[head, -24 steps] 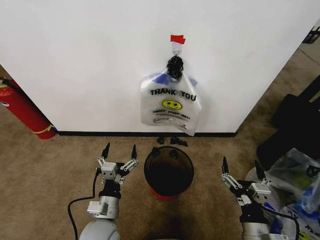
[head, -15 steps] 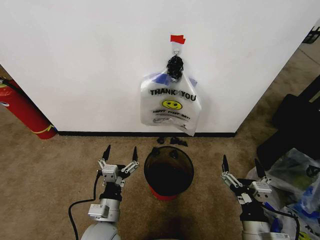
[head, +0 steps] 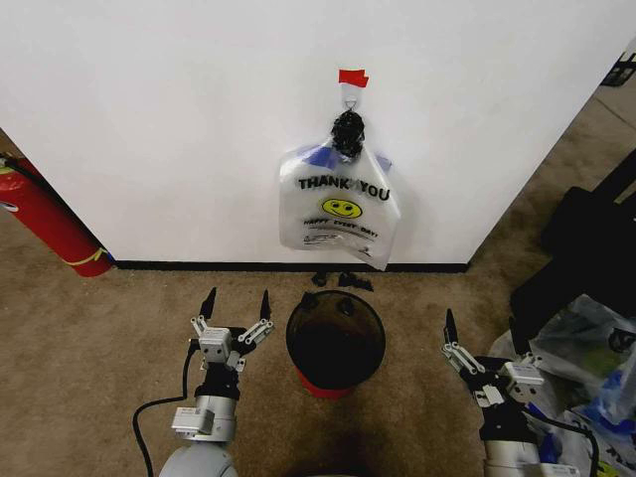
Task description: Pick up the garbage bag from the wall and place it over the trash bin.
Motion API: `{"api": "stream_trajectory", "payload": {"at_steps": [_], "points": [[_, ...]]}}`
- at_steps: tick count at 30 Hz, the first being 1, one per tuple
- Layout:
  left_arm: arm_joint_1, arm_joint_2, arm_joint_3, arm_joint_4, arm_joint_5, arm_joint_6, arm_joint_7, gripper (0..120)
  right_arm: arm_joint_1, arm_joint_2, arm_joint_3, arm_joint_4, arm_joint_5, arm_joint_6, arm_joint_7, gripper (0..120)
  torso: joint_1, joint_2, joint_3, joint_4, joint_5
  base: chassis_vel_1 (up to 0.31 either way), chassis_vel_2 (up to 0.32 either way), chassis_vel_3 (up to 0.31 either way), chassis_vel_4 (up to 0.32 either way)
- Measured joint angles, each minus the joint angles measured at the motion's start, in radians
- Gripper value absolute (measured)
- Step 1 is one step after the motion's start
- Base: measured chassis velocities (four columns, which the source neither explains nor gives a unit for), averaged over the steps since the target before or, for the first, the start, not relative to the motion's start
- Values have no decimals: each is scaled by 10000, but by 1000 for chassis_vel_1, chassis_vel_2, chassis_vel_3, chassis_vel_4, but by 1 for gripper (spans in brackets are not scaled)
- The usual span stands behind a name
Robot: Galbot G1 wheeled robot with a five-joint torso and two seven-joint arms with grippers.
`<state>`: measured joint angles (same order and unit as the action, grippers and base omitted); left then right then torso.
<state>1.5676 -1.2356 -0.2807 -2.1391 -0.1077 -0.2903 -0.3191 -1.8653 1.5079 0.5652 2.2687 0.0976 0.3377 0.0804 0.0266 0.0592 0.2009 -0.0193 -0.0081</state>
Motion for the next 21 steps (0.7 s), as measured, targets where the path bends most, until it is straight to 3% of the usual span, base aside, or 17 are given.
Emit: {"api": "stream_trajectory", "payload": {"at_steps": [8, 21], "points": [[-125, 199, -251, 107, -229, 50, -20, 100, 56, 186, -254, -257, -221, 63, -23, 100, 0, 0, 0, -1, 0, 0, 0, 0, 0], [230, 253, -415, -40, -314, 43, -56, 100, 298, -120, -321, -648, -51, 55, -45, 100, 0, 0, 0, 0, 2, 0, 0, 0, 0]]}}
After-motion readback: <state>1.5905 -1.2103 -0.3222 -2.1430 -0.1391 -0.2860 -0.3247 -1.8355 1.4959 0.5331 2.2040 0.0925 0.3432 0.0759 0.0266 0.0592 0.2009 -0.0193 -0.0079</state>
